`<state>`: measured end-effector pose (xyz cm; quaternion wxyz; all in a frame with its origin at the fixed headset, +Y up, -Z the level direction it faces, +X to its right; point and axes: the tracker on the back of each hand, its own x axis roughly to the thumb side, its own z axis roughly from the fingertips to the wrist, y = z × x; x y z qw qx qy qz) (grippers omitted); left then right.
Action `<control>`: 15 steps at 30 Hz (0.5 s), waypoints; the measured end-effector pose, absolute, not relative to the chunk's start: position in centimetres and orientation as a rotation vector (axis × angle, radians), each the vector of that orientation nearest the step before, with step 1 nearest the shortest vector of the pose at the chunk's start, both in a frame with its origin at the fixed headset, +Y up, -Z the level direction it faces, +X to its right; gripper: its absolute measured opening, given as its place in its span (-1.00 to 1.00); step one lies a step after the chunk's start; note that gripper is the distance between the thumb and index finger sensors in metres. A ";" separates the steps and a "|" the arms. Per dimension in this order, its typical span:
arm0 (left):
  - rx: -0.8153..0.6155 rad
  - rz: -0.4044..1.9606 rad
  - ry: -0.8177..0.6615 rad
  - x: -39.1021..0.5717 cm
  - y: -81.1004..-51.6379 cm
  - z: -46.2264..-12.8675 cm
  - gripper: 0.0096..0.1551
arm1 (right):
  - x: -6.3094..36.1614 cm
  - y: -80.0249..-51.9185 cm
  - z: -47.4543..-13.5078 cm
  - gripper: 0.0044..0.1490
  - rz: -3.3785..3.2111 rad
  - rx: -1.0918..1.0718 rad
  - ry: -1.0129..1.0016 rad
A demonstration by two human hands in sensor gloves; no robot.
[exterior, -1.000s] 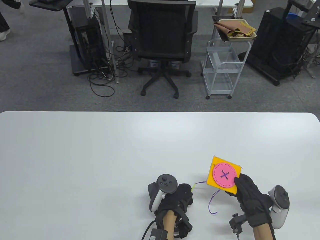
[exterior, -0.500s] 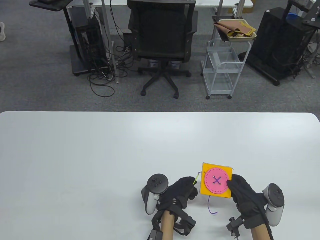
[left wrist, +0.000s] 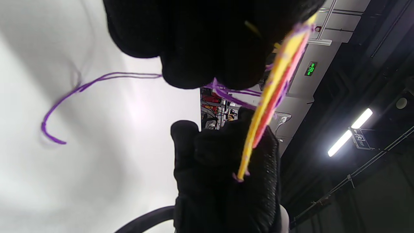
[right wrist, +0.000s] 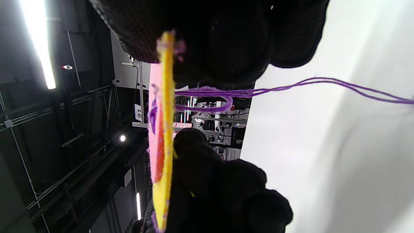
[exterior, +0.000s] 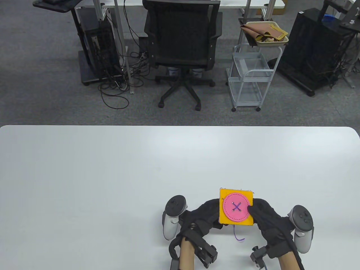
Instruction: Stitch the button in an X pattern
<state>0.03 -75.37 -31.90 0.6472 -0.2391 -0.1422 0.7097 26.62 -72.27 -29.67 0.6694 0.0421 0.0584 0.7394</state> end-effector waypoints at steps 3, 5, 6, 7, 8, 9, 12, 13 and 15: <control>-0.571 1.635 -0.345 0.1 -75.5 -31.9 -0.53 | 26.6 -72.4 -29.7 -0.48 1.686 0.085 0.135; -0.584 1.651 -0.354 0.2 -75.5 -31.9 -0.53 | 26.5 -72.4 -29.7 -0.48 1.693 0.083 0.137; -0.585 1.654 -0.356 0.2 -75.4 -31.8 -0.52 | 26.5 -72.4 -29.7 -0.48 1.696 0.082 0.137; -0.588 1.657 -0.360 0.2 -75.4 -31.8 -0.53 | 26.5 -72.4 -29.7 -0.48 1.703 0.080 0.136; -0.590 1.659 -0.364 0.2 -75.4 -31.8 -0.53 | 26.5 -72.5 -29.7 -0.48 1.711 0.077 0.135; -0.592 1.662 -0.367 0.2 -75.4 -31.8 -0.53 | 26.5 -72.5 -29.7 -0.48 1.721 0.075 0.133; -0.592 1.674 -0.372 0.2 -75.3 -31.8 -0.53 | 26.4 -72.6 -29.8 -0.48 1.726 0.075 0.134; -0.596 1.684 -0.376 0.2 -75.3 -31.7 -0.53 | 26.4 -72.6 -29.8 -0.48 1.726 0.076 0.134; -0.598 1.696 -0.378 0.2 -75.2 -31.7 -0.52 | 26.4 -72.6 -29.8 -0.48 1.731 0.075 0.134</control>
